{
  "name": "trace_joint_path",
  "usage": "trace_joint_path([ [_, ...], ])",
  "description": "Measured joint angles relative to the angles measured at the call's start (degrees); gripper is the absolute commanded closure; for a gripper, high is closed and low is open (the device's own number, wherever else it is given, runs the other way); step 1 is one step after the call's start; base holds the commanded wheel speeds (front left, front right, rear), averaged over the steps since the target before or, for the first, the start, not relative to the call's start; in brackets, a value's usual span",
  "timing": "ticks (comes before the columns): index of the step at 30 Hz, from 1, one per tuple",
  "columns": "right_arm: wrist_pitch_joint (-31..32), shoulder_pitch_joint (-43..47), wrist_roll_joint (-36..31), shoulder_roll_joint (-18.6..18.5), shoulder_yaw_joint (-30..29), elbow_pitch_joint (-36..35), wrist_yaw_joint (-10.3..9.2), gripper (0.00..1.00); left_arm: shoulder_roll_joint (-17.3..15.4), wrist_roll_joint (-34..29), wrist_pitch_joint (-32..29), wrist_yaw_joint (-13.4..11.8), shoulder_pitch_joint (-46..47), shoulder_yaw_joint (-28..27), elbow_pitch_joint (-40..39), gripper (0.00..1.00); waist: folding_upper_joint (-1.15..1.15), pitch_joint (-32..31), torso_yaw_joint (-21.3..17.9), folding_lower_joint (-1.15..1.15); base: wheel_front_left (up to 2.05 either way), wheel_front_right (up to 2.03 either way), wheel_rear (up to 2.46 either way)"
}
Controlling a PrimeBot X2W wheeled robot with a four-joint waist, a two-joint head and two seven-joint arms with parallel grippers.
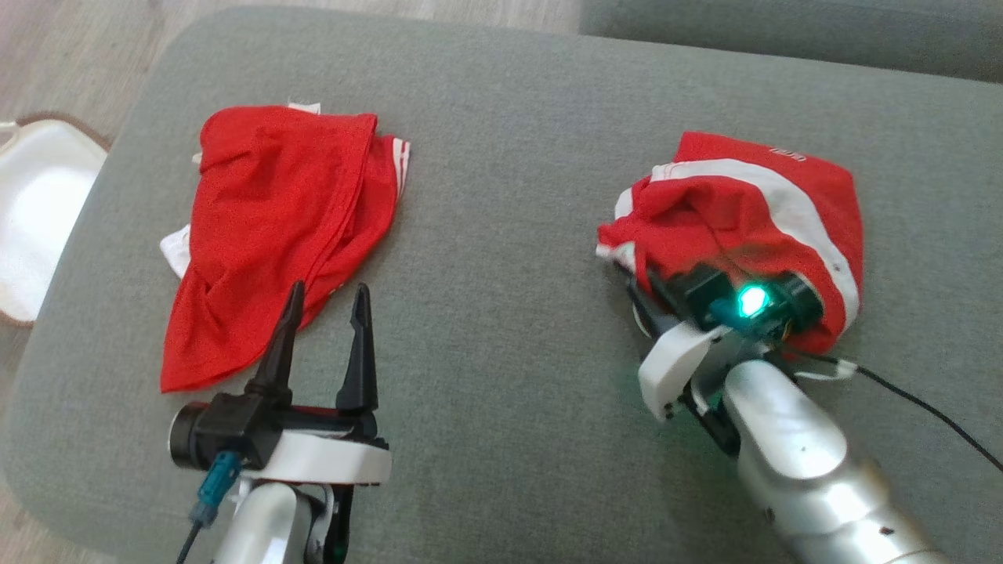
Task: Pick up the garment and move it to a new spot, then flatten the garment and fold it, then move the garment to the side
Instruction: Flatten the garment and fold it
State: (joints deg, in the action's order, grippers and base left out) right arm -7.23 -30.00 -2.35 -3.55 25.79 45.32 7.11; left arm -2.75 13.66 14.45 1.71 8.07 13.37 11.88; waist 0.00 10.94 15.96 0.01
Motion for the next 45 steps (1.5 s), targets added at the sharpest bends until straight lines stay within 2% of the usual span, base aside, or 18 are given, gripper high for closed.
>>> trace_joint_path([
  [5,-3.6,-1.8,4.0,0.0,-2.7,-3.1,0.0,1.0,0.0,0.0,0.0,0.0,0.0,-0.5,-0.1,0.0,0.0,-1.5,-1.2,-0.01,0.0,0.0,0.0],
  [10,-5.5,-8.0,6.9,-0.1,-4.5,-4.9,0.0,1.0,0.0,0.6,0.0,0.0,-0.1,-0.5,-0.4,0.0,0.0,-3.5,-1.9,-0.01,0.0,0.0,0.0],
  [13,-6.6,-13.3,12.6,-0.4,-1.7,-8.5,0.0,1.0,0.0,1.5,0.0,-0.3,-0.6,-0.7,-0.8,0.0,0.0,-5.2,-1.9,-0.01,0.0,0.0,0.0],
  [15,-7.0,-16.8,16.1,-0.3,-2.0,-11.6,0.0,1.0,0.0,1.6,0.0,-0.7,-1.3,-0.9,-0.9,0.0,0.0,-5.9,-1.9,-0.01,0.0,0.0,0.0],
  [18,-7.2,-22.9,17.6,-0.2,-7.0,-17.7,0.0,1.0,0.0,1.8,0.0,-0.8,-3.1,-1.5,-1.2,0.0,0.0,-6.4,-2.2,-0.02,0.0,0.0,0.0],
  [21,-7.7,-26.5,15.7,-0.4,-13.5,-20.8,0.0,1.0,0.0,2.0,0.0,-1.2,-3.8,-2.4,-1.6,0.0,0.0,-6.6,-2.9,-0.02,0.0,0.0,0.0],
  [25,-7.7,-21.8,10.5,-0.4,-20.1,-17.8,0.0,1.0,0.0,2.0,0.0,-1.6,-3.8,-2.9,-2.9,0.0,0.0,-6.6,-4.5,-0.01,0.0,0.0,0.0],
  [31,-7.1,-4.2,5.8,-0.7,-31.3,-11.8,0.0,1.0,0.0,2.0,0.0,-1.5,-3.8,-2.6,-3.1,0.0,0.0,-5.7,-6.8,-0.01,0.0,0.0,0.0],
  [35,-3.2,4.3,2.0,-0.5,-41.8,-10.3,0.0,1.0,0.0,2.0,0.0,-1.2,-3.7,-2.6,-3.0,0.0,0.0,-4.9,-8.3,-0.01,0.0,0.0,0.0],
  [39,-0.4,8.3,-3.7,0.3,-49.9,-11.1,0.0,1.0,0.0,2.0,0.0,-1.1,-3.5,-2.8,-3.0,0.0,0.0,-4.2,-9.9,-0.01,0.0,0.0,0.0],
  [44,1.6,8.5,-4.5,0.8,-53.5,-11.6,0.0,1.0,0.0,2.0,0.0,-0.8,-3.0,-2.7,-2.9,0.0,0.0,-3.8,-11.3,-0.01,0.0,0.0,0.0],
  [45,2.3,8.5,-4.5,0.9,-53.9,-11.3,0.0,0.16,0.0,2.0,0.0,-0.7,-2.8,-2.7,-2.9,0.0,0.0,-3.8,-11.6,-0.01,0.0,0.0,0.0],
])
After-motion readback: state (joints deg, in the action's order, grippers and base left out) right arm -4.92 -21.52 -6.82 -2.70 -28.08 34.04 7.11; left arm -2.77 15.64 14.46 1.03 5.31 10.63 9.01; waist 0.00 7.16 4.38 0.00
